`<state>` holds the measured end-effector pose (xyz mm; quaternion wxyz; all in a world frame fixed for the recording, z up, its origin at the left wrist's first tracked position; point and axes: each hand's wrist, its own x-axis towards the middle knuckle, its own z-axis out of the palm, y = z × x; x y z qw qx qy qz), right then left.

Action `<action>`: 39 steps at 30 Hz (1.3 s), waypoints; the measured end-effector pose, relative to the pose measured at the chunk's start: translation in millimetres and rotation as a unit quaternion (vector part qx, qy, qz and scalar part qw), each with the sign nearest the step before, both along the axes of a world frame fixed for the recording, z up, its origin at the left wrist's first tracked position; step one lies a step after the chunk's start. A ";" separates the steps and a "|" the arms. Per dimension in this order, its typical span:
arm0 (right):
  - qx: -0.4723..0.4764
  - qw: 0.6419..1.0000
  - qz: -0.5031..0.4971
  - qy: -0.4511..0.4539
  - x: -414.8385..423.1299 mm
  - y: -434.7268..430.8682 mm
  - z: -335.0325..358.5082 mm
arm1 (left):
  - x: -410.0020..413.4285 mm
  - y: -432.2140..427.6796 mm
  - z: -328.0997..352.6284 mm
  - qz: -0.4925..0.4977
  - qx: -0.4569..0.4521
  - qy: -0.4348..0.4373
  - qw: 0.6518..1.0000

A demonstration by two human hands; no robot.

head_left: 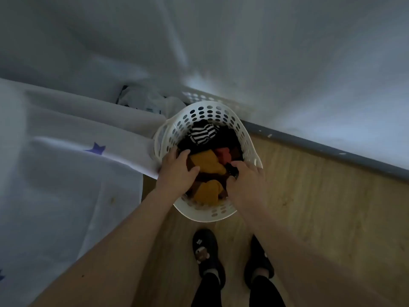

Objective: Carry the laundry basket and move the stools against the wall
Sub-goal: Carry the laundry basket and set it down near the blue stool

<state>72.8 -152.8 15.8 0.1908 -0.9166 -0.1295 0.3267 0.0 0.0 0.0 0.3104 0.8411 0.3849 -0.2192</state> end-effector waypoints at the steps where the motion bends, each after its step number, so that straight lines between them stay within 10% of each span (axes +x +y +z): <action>1: -0.009 1.000 -0.002 0.004 0.7 -2.1 -5.0 | 1.5 2.7 -2.2 0.019 0.006 -0.001 1.000; 25: -0.003 0.960 -0.193 0.205 38.5 -32.0 -49.4 | 51.1 71.4 -49.2 0.307 -0.040 0.015 0.951; 39: 0.009 0.927 -0.309 0.214 50.5 -74.5 0.6 | 58.8 12.6 1.7 0.262 -0.121 0.018 0.957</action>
